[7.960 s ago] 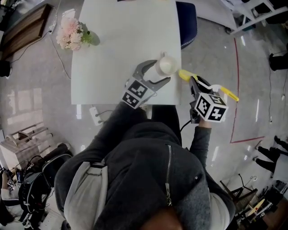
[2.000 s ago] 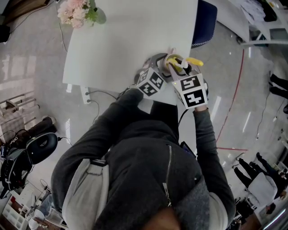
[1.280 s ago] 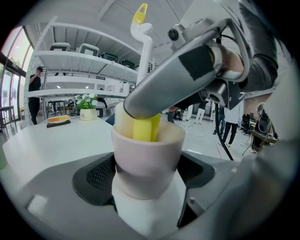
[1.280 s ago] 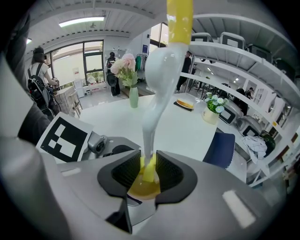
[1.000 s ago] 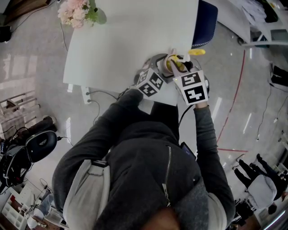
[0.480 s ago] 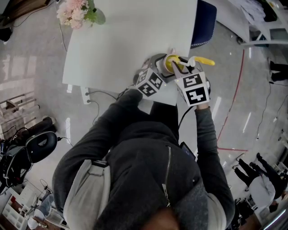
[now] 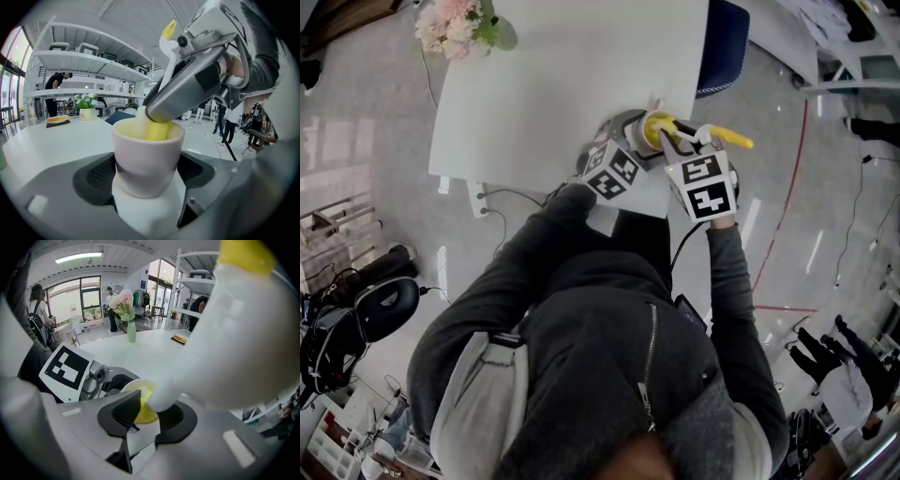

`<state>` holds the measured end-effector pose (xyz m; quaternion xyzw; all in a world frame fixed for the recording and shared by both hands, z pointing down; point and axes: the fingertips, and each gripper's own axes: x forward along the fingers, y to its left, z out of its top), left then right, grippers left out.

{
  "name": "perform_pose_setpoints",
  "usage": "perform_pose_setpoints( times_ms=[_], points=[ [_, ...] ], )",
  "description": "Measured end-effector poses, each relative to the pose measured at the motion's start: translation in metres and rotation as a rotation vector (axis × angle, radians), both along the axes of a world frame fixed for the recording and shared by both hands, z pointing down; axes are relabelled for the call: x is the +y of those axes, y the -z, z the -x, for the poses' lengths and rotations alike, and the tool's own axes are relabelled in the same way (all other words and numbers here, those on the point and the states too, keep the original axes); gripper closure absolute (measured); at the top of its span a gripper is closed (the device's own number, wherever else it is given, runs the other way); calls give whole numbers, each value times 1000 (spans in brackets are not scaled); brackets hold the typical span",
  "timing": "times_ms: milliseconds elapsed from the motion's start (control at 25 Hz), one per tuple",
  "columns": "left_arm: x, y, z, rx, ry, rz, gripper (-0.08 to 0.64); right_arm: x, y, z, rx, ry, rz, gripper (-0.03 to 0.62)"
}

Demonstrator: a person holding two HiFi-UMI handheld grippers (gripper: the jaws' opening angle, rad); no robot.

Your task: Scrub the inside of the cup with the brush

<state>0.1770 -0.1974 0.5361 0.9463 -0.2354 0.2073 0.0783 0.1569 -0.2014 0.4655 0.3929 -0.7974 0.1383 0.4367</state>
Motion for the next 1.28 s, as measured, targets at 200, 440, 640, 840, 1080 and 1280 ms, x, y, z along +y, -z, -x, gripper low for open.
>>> perform_pose_setpoints(
  times_ms=[200,440,640,840,1080,1280],
  points=[
    [-1,-2,-1,-7,-1,3,146,2,-4,-1,8,3,12,488],
    [-2,-3,-1,-11,-2,2,147,5,-7,0,29,15,26,489],
    [-1,-2,-1,-13,-5,1,147,8,-9,2,44,22,50,489],
    [-2,-5,-1,-16,-6,1,149,10,-13,5,47,28,70,491],
    [-2,-6,-1,-19,-7,1,149,11,-15,8,27,25,87,492],
    [-1,-4,-1,-21,-7,1,149,11,-13,8,6,25,102,494]
  ],
)
